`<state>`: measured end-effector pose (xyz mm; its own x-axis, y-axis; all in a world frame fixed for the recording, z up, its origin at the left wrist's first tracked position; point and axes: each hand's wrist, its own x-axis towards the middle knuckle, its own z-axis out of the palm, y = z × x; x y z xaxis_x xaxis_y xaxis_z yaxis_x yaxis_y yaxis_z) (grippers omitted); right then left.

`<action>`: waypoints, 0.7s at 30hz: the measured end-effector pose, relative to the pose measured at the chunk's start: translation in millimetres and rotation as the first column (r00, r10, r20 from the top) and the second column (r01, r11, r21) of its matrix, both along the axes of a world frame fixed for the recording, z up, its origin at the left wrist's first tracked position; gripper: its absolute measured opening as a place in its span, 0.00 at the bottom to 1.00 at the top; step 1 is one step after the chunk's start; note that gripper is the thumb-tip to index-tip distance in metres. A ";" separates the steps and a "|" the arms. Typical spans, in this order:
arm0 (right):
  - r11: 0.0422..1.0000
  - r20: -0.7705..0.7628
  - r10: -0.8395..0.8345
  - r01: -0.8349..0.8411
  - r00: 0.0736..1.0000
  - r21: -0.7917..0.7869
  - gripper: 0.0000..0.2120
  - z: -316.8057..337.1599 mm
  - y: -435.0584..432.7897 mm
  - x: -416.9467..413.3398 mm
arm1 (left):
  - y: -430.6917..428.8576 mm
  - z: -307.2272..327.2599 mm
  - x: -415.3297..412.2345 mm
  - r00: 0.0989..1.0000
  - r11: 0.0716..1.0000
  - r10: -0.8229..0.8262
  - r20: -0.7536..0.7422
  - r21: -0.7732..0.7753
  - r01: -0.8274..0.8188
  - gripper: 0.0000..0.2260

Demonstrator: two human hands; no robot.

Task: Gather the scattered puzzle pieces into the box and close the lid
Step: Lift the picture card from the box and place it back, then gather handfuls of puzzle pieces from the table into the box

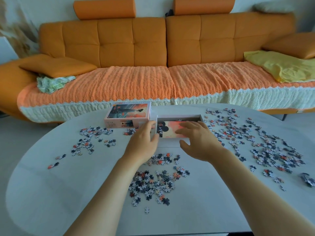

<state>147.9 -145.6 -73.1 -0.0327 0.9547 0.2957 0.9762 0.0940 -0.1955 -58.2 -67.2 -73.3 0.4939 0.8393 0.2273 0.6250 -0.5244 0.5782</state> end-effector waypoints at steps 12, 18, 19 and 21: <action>0.948 -0.078 0.290 -0.276 0.954 0.157 0.13 -3.9 -17.6 -71.1 | -6.6 -14.6 -49.3 0.964 0.975 -0.165 -0.209 -0.179 0.128 0.22; 0.976 -0.136 0.216 -0.214 0.967 0.028 0.16 -13.9 -39.7 -78.0 | -32.3 -10.8 -83.8 0.950 0.952 -0.258 -0.176 -0.216 0.218 0.36; 0.979 -0.136 0.196 -0.202 0.971 -0.029 0.21 -14.9 -45.0 -78.4 | -37.8 -11.5 -89.5 0.930 0.944 -0.290 -0.225 -0.223 0.241 0.42; 0.961 -0.086 0.176 -0.190 0.981 -0.202 0.35 -15.7 -56.4 -80.9 | -48.9 -16.9 -99.8 0.876 0.939 -0.328 -0.354 -0.222 0.262 0.53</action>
